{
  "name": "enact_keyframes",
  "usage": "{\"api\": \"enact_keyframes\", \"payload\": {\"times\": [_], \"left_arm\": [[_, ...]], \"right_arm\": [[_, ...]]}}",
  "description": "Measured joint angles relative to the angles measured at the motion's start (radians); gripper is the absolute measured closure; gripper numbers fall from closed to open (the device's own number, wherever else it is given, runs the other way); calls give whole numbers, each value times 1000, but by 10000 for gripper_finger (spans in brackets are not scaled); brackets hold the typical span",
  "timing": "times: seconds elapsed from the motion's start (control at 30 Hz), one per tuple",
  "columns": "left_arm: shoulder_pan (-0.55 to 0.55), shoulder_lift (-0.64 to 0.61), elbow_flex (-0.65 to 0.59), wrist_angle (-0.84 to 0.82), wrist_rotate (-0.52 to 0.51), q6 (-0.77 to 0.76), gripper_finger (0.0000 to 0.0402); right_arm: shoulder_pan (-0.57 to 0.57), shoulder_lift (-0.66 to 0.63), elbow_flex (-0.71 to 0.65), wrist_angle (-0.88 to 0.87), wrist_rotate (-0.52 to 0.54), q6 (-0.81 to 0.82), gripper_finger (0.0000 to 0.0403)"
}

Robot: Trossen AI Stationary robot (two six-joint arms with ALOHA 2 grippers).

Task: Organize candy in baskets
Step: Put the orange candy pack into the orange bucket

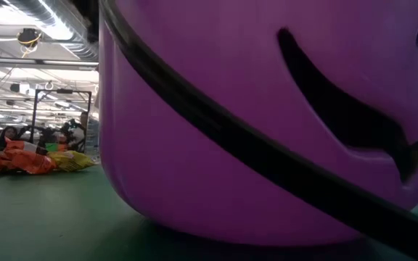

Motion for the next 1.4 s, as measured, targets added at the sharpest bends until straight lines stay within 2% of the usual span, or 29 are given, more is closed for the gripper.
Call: {"api": "enact_keyframes", "payload": {"times": [0.43, 0.6, 0.83, 1.2, 1.4], "left_arm": [[-386, 0, 0, -249, -259, -462, 235], [-467, -1, -55, -292, -292, -601, 235], [-509, -1, -172, -281, -163, -741, 235], [-522, -1, -244, -256, 112, -756, 235], [-517, -1, -282, -236, 131, -745, 235]], "right_arm": [[0, 0, 0, 0, 0, 0, 393], [0, 0, 0, 0, 0, 0, 393], [0, 0, 0, 0, 0, 0, 393], [0, 0, 0, 0, 0, 0, 393], [0, 0, 0, 0, 0, 0, 393]]}}
